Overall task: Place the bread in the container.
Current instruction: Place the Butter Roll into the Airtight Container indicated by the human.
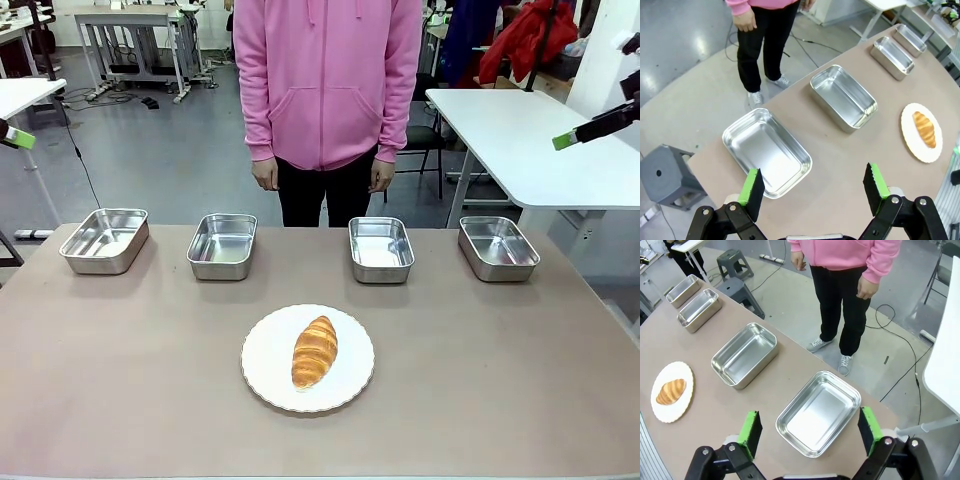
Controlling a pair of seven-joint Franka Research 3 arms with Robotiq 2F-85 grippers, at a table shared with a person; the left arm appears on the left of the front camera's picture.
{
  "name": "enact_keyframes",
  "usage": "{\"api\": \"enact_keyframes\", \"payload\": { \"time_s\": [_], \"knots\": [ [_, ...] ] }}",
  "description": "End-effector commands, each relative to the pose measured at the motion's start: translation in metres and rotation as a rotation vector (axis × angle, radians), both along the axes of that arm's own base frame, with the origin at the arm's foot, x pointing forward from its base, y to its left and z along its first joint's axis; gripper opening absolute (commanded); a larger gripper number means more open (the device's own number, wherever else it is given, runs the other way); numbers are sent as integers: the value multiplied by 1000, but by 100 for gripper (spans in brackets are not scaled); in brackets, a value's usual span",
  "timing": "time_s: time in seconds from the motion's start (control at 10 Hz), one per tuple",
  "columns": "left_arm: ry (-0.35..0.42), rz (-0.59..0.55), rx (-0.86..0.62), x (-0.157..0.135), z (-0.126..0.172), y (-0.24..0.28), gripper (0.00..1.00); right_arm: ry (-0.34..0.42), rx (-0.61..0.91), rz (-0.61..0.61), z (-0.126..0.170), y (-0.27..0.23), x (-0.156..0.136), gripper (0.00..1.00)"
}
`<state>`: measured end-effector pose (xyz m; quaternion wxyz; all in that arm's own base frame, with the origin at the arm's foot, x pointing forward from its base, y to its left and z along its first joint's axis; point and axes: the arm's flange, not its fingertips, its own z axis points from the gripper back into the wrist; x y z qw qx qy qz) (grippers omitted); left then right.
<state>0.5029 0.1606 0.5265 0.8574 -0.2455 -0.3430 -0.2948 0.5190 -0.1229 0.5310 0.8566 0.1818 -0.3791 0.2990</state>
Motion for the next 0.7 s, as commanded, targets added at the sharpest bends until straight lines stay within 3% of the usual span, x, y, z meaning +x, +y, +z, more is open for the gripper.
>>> {"api": "enact_keyframes", "payload": {
  "time_s": [0.0, 0.1, 0.6],
  "knots": [
    [-20, -25, 5, -12, -5, -6, 100, -4, -1, 1, 2, 1, 1, 100],
    [0, 0, 0, 0, 0, 0, 100, -4, -1, 1, 2, 1, 1, 100],
    [0, 0, 0, 0, 0, 0, 100, -4, -1, 1, 2, 1, 1, 100]
  ]
}}
